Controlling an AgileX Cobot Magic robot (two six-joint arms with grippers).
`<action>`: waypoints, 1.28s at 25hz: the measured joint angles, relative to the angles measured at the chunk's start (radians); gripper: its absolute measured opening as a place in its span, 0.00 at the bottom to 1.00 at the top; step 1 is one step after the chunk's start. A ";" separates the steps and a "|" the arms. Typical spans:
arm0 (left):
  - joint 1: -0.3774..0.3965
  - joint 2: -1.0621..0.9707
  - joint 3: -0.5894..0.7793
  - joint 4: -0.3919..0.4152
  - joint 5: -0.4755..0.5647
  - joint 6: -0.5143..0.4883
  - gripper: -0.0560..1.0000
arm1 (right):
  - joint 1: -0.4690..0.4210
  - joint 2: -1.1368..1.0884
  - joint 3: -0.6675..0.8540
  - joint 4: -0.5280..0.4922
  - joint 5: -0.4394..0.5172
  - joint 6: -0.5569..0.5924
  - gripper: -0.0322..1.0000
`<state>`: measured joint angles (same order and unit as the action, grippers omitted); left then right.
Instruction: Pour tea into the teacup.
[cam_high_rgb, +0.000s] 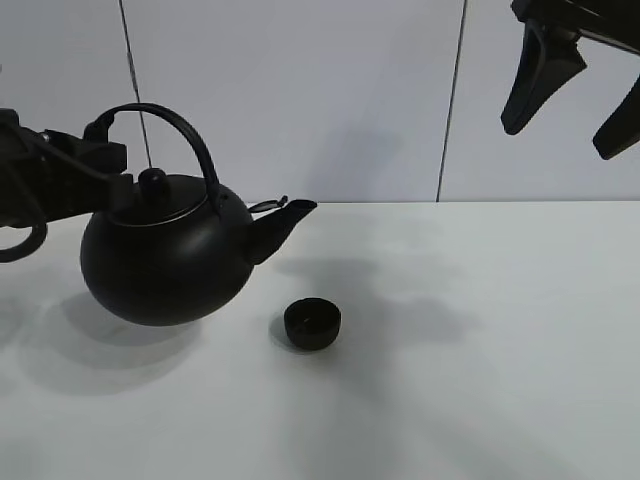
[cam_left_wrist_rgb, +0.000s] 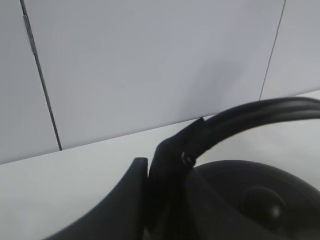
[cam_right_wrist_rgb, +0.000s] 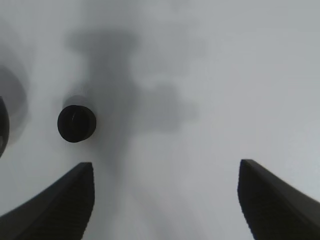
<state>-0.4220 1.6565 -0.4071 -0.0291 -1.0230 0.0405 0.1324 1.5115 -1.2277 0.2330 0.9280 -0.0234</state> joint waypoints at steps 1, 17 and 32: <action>-0.025 0.000 0.000 -0.042 0.000 0.026 0.17 | 0.000 0.000 0.000 0.000 0.000 0.000 0.56; -0.188 0.000 -0.063 -0.431 0.096 0.228 0.17 | 0.000 0.000 0.000 0.000 -0.001 0.000 0.56; -0.235 0.000 -0.091 -0.450 0.104 0.232 0.17 | 0.000 0.000 0.000 0.001 -0.004 -0.001 0.56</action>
<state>-0.6573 1.6565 -0.4978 -0.4789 -0.9189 0.2727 0.1324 1.5115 -1.2277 0.2340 0.9238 -0.0243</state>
